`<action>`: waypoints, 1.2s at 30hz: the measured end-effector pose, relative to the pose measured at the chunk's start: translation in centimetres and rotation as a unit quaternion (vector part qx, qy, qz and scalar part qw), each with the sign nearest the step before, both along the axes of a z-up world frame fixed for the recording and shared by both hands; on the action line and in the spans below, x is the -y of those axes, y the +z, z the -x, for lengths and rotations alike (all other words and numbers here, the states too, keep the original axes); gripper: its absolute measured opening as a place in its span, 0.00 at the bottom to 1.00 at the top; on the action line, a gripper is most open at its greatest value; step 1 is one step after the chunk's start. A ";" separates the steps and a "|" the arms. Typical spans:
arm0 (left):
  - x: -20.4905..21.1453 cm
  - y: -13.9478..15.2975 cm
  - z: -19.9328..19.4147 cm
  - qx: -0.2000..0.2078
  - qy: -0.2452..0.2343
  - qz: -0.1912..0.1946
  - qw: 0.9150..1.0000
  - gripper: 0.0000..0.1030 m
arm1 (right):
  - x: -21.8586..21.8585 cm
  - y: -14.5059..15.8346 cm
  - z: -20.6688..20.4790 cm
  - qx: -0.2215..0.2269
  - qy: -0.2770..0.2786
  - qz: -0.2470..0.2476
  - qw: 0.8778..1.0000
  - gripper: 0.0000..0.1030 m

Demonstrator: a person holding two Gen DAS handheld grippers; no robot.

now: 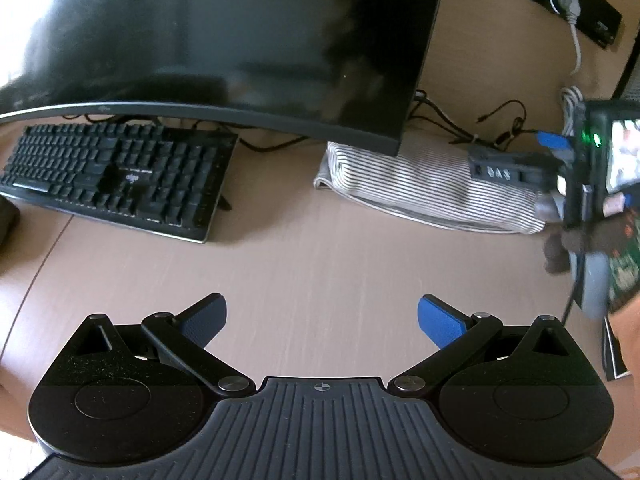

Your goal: Fold clothes

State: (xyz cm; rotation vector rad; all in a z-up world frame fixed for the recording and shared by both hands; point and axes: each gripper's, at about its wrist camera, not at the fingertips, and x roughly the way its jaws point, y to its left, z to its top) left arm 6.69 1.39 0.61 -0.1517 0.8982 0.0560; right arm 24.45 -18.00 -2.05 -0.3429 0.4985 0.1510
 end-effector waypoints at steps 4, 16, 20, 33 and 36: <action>0.2 -0.1 -0.4 -0.004 0.001 -0.007 1.000 1.00 | 0.4 -0.5 -4.4 -0.043 0.026 -0.060 0.997 1.00; -1.4 -1.4 -1.7 -0.040 0.041 -0.002 0.998 1.00 | 1.6 -4.7 -8.5 -0.141 -0.003 -0.168 0.976 1.00; -0.9 -1.8 -1.8 -0.049 0.027 0.001 0.998 1.00 | 1.5 -4.9 -8.0 -0.152 0.016 -0.167 0.974 1.00; 0.4 -2.6 -1.4 -0.048 -0.022 0.004 0.999 1.00 | 1.1 -3.1 4.8 -0.177 0.066 -0.158 0.969 1.00; 0.5 -2.7 -1.0 -0.047 -0.039 0.004 0.998 1.00 | 0.2 -2.8 8.3 -0.175 0.076 -0.143 0.971 1.00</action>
